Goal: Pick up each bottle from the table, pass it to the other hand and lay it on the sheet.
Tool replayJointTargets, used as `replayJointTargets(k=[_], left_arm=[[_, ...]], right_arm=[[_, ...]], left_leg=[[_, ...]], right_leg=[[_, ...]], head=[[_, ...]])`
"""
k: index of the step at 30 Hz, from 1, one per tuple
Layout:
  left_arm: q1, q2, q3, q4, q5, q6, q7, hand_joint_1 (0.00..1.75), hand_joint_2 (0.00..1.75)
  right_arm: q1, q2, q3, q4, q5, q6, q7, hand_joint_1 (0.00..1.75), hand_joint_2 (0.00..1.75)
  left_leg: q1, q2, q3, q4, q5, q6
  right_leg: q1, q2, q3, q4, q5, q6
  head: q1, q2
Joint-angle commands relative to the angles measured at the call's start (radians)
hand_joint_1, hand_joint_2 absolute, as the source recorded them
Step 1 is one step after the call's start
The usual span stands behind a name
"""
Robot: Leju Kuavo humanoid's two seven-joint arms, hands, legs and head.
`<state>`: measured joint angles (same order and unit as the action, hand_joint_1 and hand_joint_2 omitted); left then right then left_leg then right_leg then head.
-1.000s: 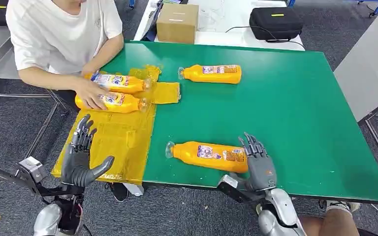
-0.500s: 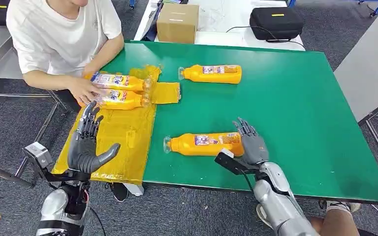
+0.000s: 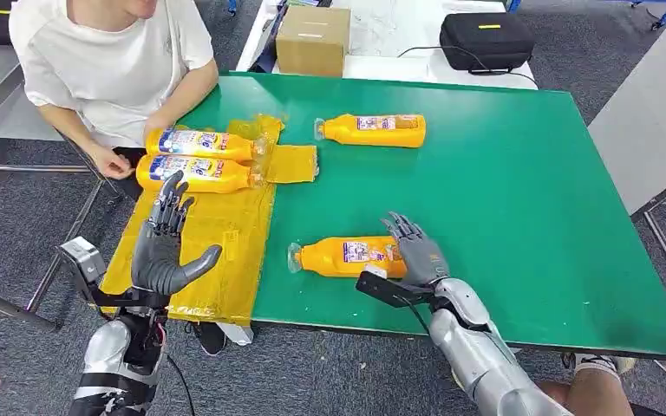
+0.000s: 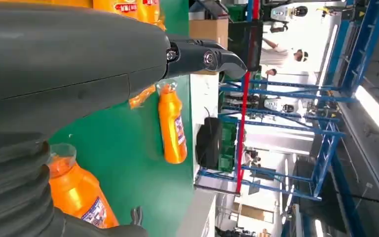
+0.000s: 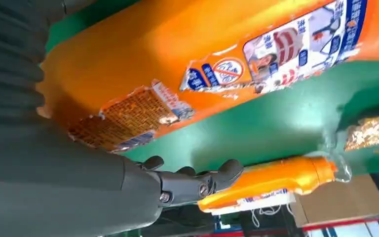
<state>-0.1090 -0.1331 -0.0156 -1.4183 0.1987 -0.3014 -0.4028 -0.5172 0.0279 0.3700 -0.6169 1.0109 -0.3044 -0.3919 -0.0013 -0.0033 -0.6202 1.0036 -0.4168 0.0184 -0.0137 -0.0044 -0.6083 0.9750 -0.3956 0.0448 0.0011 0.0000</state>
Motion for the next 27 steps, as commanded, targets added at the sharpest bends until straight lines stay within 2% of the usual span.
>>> replayJointTargets(k=[1,7,12,15,16,17,22,27], left_arm=[[-0.019,0.027,-0.013,0.064,-0.002,0.003,-0.005,0.00,1.75],[-0.015,0.028,-0.011,0.064,-0.003,0.001,-0.007,0.00,1.75],[-0.012,0.026,0.001,0.058,-0.004,0.006,-0.009,0.00,1.75],[-0.001,0.025,0.013,0.052,-0.008,0.008,-0.011,0.00,1.75],[0.002,0.025,0.018,0.053,-0.008,0.009,-0.011,0.00,1.75],[0.005,0.025,0.020,0.052,-0.009,0.009,-0.012,0.00,1.75],[0.015,0.020,0.039,0.052,-0.014,0.012,-0.014,0.00,1.75],[0.015,0.019,0.041,0.053,-0.015,0.012,-0.014,0.00,1.75]], right_arm=[[-0.096,0.008,0.106,0.158,0.028,0.070,0.082,0.00,1.75],[-0.096,0.005,0.107,0.160,0.027,0.068,0.081,0.00,1.75],[-0.125,0.004,0.138,0.196,0.050,0.110,0.163,0.00,1.75],[-0.149,0.005,0.158,0.226,0.059,0.173,0.204,0.00,1.75],[-0.156,0.006,0.157,0.236,0.054,0.191,0.215,1.50,1.75],[-0.160,0.008,0.162,0.243,0.056,0.204,0.226,1.71,1.75],[-0.189,0.023,0.194,0.274,0.067,0.294,0.294,1.75,1.75],[-0.191,0.025,0.196,0.277,0.066,0.303,0.299,1.75,1.75]], left_leg=[[0.000,0.001,0.005,0.000,-0.002,-0.001],[0.001,0.000,0.006,-0.001,-0.002,-0.001],[0.000,0.000,0.004,-0.001,-0.001,-0.001],[0.000,0.000,0.004,-0.001,-0.001,-0.001],[0.000,0.001,0.006,-0.001,-0.002,-0.001],[0.000,0.001,0.005,-0.001,-0.001,-0.001],[0.001,0.000,0.008,-0.001,-0.001,-0.001],[0.001,-0.001,0.011,-0.002,-0.001,-0.001]], right_leg=[[0.000,0.001,0.004,0.000,-0.002,-0.002],[0.001,0.000,0.006,-0.001,-0.002,-0.002],[0.000,0.000,0.004,-0.001,-0.001,-0.001],[0.000,0.001,0.004,-0.001,-0.001,-0.001],[0.000,0.001,0.006,-0.001,-0.002,-0.002],[0.000,0.001,0.005,-0.001,-0.001,-0.001],[0.001,0.000,0.008,-0.001,-0.001,-0.002],[0.001,-0.001,0.011,-0.003,-0.001,-0.002]], head=[[0.000,0.000],[0.000,0.000],[0.000,0.000],[0.000,0.000],[0.000,0.000],[0.000,0.000],[0.000,0.000],[0.000,0.000]])
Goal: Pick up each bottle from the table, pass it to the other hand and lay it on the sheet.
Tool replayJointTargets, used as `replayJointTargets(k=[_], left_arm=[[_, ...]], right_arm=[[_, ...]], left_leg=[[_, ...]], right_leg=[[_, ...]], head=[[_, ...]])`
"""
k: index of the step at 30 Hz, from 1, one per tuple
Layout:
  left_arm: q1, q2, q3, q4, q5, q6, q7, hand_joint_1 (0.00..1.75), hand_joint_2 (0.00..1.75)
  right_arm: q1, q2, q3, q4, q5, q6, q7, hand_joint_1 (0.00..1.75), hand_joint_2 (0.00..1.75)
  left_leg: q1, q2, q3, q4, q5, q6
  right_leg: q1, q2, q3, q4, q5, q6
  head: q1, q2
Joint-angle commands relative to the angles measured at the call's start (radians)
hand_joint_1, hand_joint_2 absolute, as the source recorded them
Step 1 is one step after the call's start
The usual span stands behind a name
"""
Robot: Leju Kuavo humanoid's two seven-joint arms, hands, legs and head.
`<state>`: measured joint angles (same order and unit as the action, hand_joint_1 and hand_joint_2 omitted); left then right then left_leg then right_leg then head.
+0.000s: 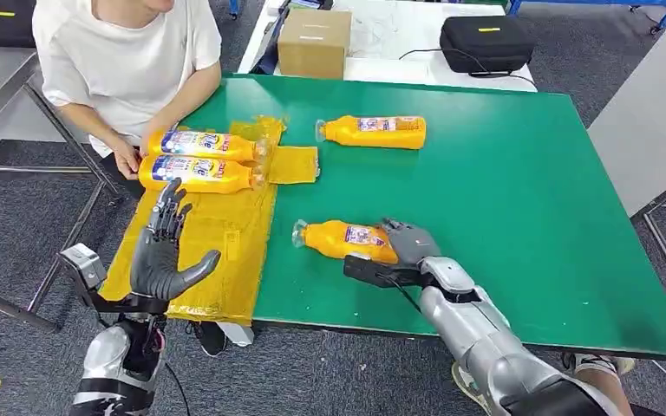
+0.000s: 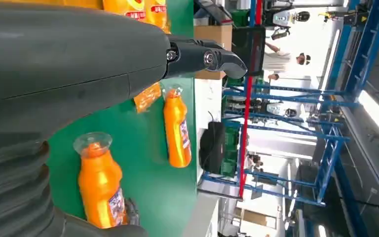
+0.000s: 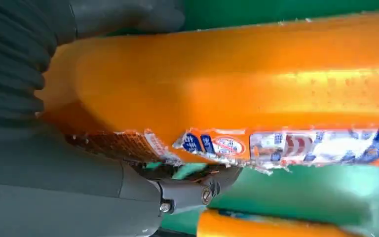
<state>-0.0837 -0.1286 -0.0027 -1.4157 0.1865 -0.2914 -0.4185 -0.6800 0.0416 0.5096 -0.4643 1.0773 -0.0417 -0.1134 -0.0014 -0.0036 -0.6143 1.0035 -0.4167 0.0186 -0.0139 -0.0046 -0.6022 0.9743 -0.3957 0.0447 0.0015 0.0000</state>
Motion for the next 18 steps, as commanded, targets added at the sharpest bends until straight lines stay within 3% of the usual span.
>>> replayJointTargets(k=[1,11,13,18], left_arm=[[-0.010,0.014,0.028,0.051,-0.003,0.002,0.001,0.00,1.75],[-0.015,0.016,0.030,0.066,-0.012,-0.004,-0.001,0.00,1.75],[-0.017,0.020,0.030,0.075,-0.012,-0.008,-0.004,0.00,1.75],[-0.006,0.022,0.015,0.084,-0.005,-0.016,-0.009,0.00,1.75]], right_arm=[[-0.028,0.011,0.057,0.124,-0.001,0.040,0.021,1.75,1.75],[-0.031,0.011,0.052,0.137,-0.028,0.083,0.023,1.75,1.75],[-0.024,0.010,0.029,0.136,-0.069,0.096,-0.008,1.75,1.75],[0.055,0.031,-0.090,0.054,-0.273,0.038,-0.225,1.75,1.75]], left_leg=[[0.001,0.000,0.005,-0.001,-0.001,-0.001],[0.001,-0.001,0.006,-0.001,-0.001,-0.001],[0.001,-0.001,0.007,-0.002,-0.001,-0.001],[0.002,-0.002,0.010,-0.003,-0.001,-0.002]], right_leg=[[0.001,0.000,0.005,-0.001,-0.001,-0.002],[0.001,-0.001,0.006,-0.001,-0.001,-0.001],[0.001,-0.001,0.007,-0.001,-0.002,-0.002],[0.002,-0.002,0.010,-0.003,-0.001,-0.002]], head=[[0.000,0.000],[0.000,0.000],[-0.001,0.000],[0.000,0.000]])
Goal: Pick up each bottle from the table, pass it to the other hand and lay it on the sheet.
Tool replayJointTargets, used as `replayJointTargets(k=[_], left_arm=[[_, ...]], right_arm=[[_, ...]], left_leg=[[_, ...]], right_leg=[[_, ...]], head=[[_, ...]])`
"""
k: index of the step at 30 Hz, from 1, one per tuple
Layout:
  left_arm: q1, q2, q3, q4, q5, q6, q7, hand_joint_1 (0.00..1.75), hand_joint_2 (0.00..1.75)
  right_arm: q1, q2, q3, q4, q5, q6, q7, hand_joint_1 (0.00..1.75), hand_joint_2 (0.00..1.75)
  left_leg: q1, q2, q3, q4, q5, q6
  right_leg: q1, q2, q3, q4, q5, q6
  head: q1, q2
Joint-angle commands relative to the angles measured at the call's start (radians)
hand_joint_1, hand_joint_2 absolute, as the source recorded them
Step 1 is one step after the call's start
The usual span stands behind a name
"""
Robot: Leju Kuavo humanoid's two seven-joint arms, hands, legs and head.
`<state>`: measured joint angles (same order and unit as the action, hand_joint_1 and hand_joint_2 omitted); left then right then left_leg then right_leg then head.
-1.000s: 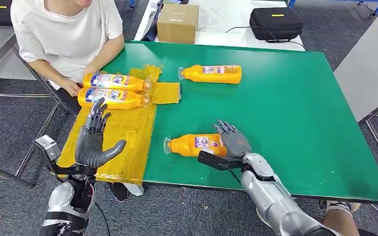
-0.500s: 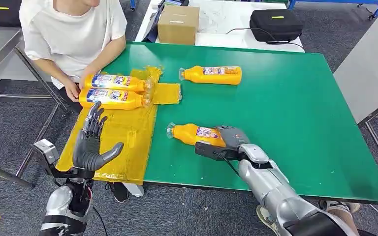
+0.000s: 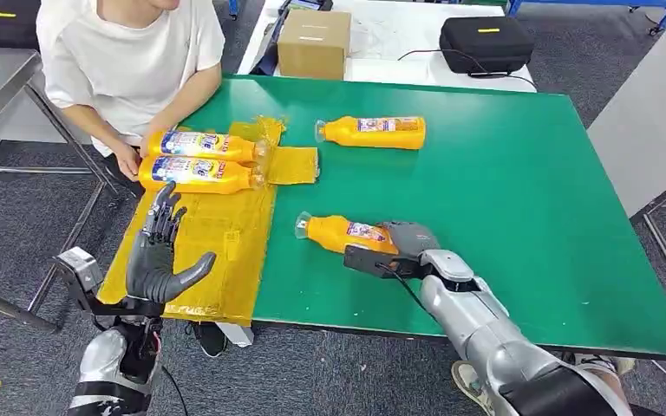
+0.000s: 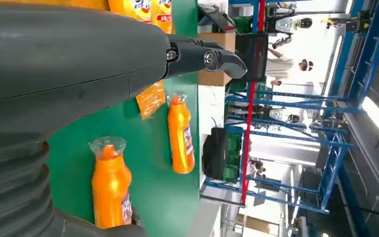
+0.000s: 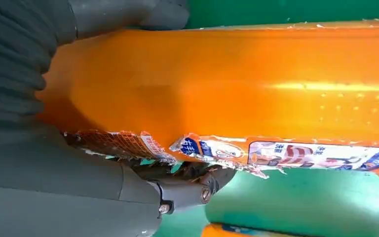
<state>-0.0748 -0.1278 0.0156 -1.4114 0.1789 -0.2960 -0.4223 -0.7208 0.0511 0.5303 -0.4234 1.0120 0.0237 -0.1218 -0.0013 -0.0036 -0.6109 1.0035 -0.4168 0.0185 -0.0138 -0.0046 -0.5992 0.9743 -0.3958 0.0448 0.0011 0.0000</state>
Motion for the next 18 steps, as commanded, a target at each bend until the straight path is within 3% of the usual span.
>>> replayJointTargets(k=[1,4,9,18], left_arm=[[-0.004,0.017,-0.007,0.073,0.010,-0.014,0.002,0.00,1.75],[0.039,-0.009,-0.038,0.080,0.031,-0.015,0.050,0.00,1.75],[0.103,-0.049,-0.125,0.137,0.084,-0.044,0.044,0.00,1.75],[0.125,-0.027,-0.242,0.075,0.080,-0.119,0.018,0.00,1.75]], right_arm=[[0.120,0.030,-0.127,-0.020,-0.242,-0.050,-0.255,1.75,1.75],[0.214,0.063,-0.189,-0.182,-0.363,-0.130,-0.347,1.75,1.75],[0.385,0.096,-0.220,-0.526,-0.566,-0.125,-0.410,1.75,1.75],[0.387,0.108,-0.171,-0.535,-0.617,-0.108,-0.435,1.75,1.75]], left_leg=[[0.001,-0.002,0.005,-0.002,-0.001,-0.001],[0.001,0.002,0.008,-0.002,-0.002,-0.002],[0.001,0.000,0.006,-0.002,-0.003,-0.002],[0.001,0.000,-0.001,0.000,-0.005,-0.002]], right_leg=[[0.001,-0.002,0.006,-0.003,-0.001,-0.002],[0.002,0.001,0.007,-0.003,-0.001,-0.002],[0.001,0.000,0.005,-0.002,-0.002,-0.002],[0.001,0.001,-0.001,0.001,-0.004,-0.002]], head=[[0.000,0.000],[0.000,0.000],[0.000,0.000],[0.000,0.000]])
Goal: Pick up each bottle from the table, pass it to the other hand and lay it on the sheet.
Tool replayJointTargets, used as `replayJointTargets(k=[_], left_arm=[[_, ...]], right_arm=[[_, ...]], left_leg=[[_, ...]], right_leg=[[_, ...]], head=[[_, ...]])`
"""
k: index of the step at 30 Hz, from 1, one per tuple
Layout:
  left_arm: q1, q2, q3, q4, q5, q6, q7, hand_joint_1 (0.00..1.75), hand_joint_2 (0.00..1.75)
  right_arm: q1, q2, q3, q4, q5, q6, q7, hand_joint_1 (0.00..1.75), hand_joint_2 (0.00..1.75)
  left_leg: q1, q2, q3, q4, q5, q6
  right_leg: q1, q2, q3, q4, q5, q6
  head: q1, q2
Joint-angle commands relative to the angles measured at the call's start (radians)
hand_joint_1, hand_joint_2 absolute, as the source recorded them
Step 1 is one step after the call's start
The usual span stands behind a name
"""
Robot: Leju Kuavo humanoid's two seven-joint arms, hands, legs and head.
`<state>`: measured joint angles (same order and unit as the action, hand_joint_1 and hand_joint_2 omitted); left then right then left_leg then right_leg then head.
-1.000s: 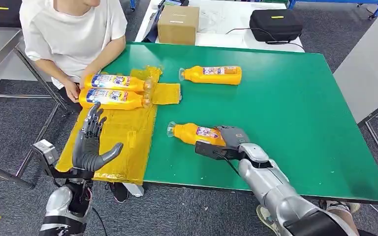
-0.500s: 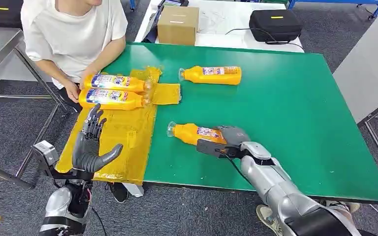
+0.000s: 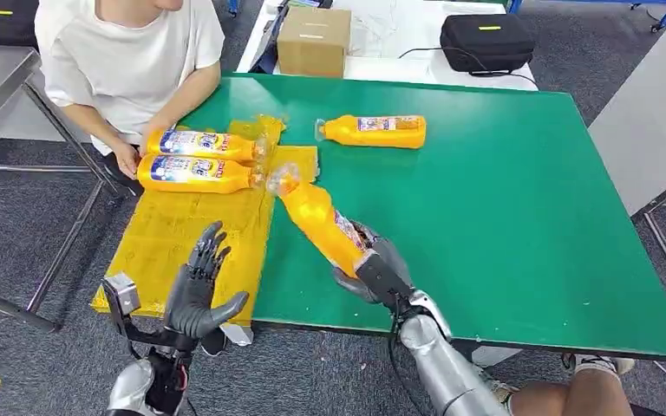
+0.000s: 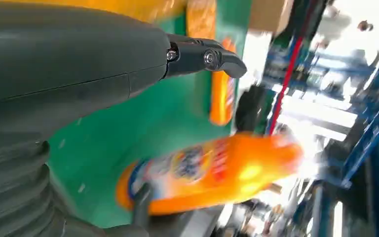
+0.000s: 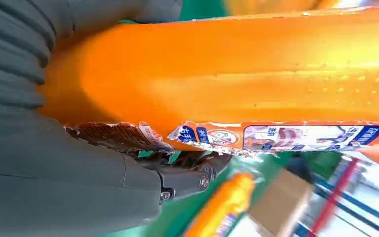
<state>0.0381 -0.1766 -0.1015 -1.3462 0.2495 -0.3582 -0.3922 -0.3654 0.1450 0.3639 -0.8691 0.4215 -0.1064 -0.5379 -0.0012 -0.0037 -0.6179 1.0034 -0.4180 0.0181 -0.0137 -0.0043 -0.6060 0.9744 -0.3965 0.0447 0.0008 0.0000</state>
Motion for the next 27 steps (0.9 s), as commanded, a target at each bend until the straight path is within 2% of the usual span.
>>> replayJointTargets(k=[1,6,9,12,20,27], left_arm=[[0.013,0.019,-0.126,0.009,0.009,-0.056,-0.012,0.00,1.75],[0.017,0.021,-0.130,-0.003,0.011,-0.057,-0.012,0.00,1.75],[0.019,0.024,-0.160,-0.030,-0.012,-0.058,-0.011,0.00,1.75],[0.011,0.006,-0.153,-0.031,0.008,-0.027,0.017,0.00,1.75],[0.006,0.003,-0.149,-0.022,0.018,-0.023,0.025,0.00,1.75],[-0.031,-0.039,-0.106,0.010,0.118,0.059,0.071,0.00,1.75]], right_arm=[[0.035,0.016,-0.003,-0.087,-0.026,0.023,-0.019,1.75,1.75],[0.036,0.017,0.000,-0.084,-0.027,0.025,-0.022,1.75,1.75],[0.047,0.031,0.047,-0.070,-0.002,0.045,-0.033,1.75,1.75],[0.057,0.056,0.118,-0.059,0.065,0.014,-0.050,1.75,1.75],[0.059,0.059,0.130,-0.062,0.074,0.007,-0.052,1.75,1.75],[0.135,0.088,0.263,-0.196,0.081,-0.053,-0.097,1.75,1.75]], left_leg=[[0.000,0.000,0.002,0.000,-0.001,-0.001],[0.000,0.000,0.002,0.000,-0.001,-0.001],[0.000,0.000,0.001,0.000,-0.001,-0.001],[0.001,0.001,0.004,0.000,-0.003,-0.001],[0.001,0.001,0.003,0.000,-0.002,-0.001],[0.001,0.000,0.000,0.000,-0.001,-0.001]], right_leg=[[0.000,0.000,0.002,0.000,-0.002,-0.001],[0.000,0.000,0.001,0.000,-0.001,-0.001],[0.000,0.000,0.001,0.000,-0.001,-0.001],[0.001,0.001,0.003,0.000,-0.002,-0.002],[0.001,0.000,0.003,0.000,-0.002,-0.002],[0.001,0.000,0.000,0.000,-0.001,-0.001]], head=[[0.000,0.000],[0.000,0.000],[0.000,0.000],[0.000,0.000],[0.000,0.000],[0.000,0.000]])
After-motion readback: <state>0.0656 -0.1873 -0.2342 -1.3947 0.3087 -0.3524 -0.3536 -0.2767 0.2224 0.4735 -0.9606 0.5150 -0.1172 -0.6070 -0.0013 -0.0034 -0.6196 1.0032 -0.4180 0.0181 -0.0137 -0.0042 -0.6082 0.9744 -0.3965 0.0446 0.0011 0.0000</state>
